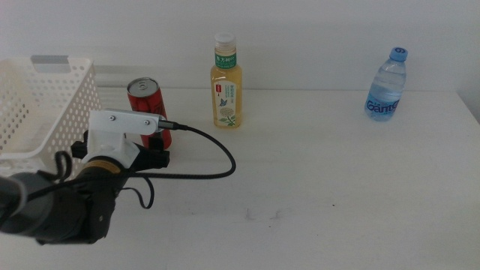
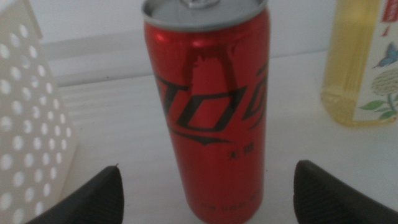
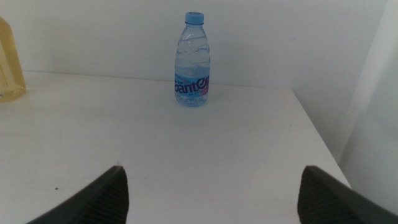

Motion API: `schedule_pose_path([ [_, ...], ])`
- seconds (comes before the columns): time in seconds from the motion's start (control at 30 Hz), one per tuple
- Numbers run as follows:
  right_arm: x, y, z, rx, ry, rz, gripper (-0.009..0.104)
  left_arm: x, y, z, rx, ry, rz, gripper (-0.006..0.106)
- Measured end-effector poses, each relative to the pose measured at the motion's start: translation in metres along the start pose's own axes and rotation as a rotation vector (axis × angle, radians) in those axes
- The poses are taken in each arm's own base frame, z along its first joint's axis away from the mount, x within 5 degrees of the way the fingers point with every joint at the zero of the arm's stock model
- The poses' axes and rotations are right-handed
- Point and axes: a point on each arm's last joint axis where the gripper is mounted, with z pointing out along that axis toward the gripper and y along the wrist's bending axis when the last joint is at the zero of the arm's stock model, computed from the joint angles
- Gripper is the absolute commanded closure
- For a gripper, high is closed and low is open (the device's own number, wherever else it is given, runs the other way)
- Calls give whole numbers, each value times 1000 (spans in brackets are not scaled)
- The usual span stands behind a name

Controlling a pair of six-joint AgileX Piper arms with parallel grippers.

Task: Use arms to grab the bottles and put them into the dustbin to the left of the table.

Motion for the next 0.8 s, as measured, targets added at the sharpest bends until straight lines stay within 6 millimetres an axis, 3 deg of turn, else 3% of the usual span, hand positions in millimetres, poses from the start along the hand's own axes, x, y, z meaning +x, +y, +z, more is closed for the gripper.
schedule_pose_path([
  [0.53,0,0,0,0,0,0,17,14,-13,85,-13,-45,6,8],
  [0.63,0,0,0,0,0,0,17,16,-13,89,-20,-51,2,25],
  [0.8,0,0,0,0,0,0,17,17,-11,88,-44,-64,-3,80],
])
